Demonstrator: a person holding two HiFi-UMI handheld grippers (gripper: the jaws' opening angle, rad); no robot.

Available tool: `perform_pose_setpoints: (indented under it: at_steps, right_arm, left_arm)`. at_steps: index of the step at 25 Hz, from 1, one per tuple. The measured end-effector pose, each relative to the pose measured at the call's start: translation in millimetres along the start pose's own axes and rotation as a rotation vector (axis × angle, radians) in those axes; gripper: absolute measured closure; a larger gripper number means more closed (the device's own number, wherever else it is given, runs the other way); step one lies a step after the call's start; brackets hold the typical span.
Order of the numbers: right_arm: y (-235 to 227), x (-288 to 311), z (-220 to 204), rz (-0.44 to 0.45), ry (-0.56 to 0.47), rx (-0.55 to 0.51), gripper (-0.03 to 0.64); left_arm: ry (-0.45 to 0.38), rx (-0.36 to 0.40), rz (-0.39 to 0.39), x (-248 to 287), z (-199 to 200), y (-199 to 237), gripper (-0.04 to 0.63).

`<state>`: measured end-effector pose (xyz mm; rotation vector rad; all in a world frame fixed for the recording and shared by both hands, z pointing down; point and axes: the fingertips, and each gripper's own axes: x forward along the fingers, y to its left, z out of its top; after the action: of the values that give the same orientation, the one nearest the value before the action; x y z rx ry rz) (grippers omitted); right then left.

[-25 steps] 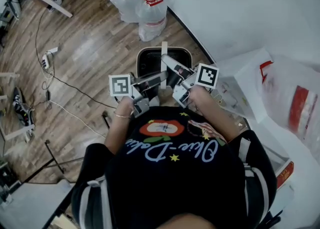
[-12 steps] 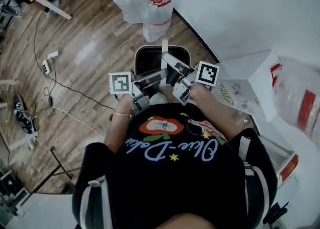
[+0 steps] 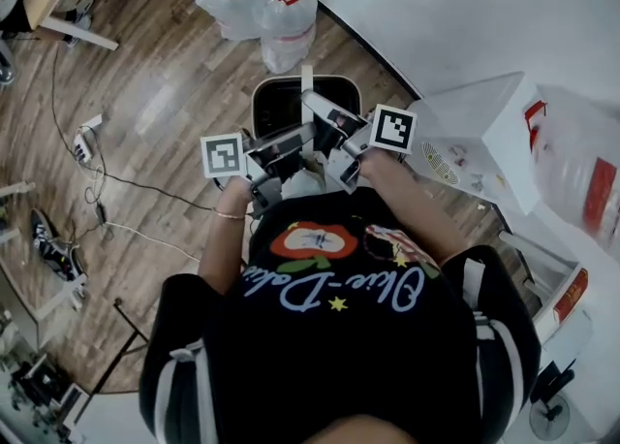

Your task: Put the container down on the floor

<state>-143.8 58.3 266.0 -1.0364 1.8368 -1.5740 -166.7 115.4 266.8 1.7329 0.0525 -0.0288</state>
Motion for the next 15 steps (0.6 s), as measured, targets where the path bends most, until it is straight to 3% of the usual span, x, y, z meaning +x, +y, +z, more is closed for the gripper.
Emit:
perform_pose_setpoints:
  at_steps: [7, 15]
  right_arm:
    - [9.0, -0.8, 15.7, -0.022, -0.033, 0.014, 0.560]
    - [-76.6, 15.6, 116.8, -0.055, -0.004, 0.000, 0.560]
  left_arm:
    - [0.048, -0.026, -0.030, 11.1, 10.6, -8.8, 0.534]
    - [0.012, -0.090, -0.002, 92.8, 75.6, 69.8, 0.534]
